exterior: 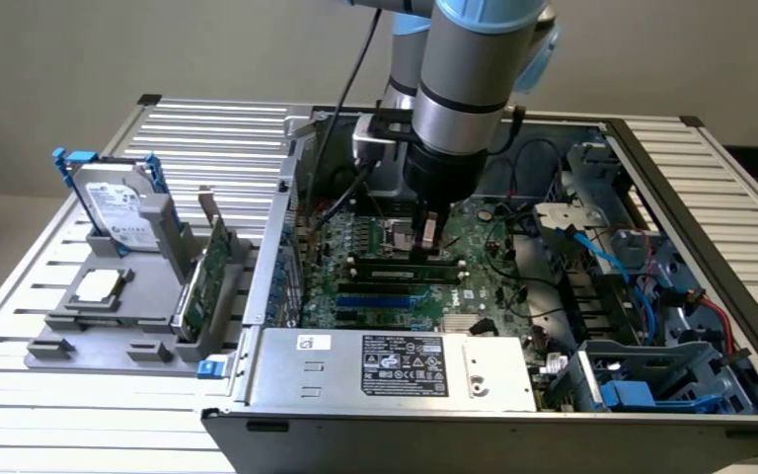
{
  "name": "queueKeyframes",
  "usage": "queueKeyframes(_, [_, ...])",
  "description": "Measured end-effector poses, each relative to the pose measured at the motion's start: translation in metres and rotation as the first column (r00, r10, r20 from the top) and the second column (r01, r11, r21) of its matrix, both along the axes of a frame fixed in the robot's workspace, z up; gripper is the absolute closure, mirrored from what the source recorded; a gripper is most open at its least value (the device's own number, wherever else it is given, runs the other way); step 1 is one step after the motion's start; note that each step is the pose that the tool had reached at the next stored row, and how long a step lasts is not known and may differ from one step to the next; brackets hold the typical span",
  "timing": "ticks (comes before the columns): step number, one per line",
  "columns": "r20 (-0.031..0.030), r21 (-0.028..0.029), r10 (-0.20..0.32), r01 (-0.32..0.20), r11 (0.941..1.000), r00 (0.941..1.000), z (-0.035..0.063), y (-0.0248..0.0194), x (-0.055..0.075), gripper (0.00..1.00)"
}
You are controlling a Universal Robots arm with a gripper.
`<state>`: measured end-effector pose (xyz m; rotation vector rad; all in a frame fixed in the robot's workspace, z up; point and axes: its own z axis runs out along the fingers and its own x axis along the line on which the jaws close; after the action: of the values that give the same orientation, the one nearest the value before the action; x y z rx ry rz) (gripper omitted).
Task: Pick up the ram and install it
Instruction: 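Press down the ram until it locks into place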
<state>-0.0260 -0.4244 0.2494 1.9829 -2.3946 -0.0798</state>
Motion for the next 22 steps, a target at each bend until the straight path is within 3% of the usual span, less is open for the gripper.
queueKeyframes(5, [0.0004, 0.0, -0.074, 0.074, 0.9972, 0.9972, 0.0, 0.0, 0.0, 0.89])
queueKeyframes(10, [0.0004, -0.0001, -0.153, 0.153, 0.9882, 0.9882, -0.0001, 0.0, 0.0, 0.89])
queueKeyframes(16, [0.0012, -0.0015, -0.242, 0.242, 0.9702, 0.9702, -0.0007, 0.0, 0.0, 0.89])
queueKeyframes(22, [0.0079, -0.0057, -0.317, 0.317, 0.9484, 0.9484, -0.0027, 0.0, 0.0, 0.89])
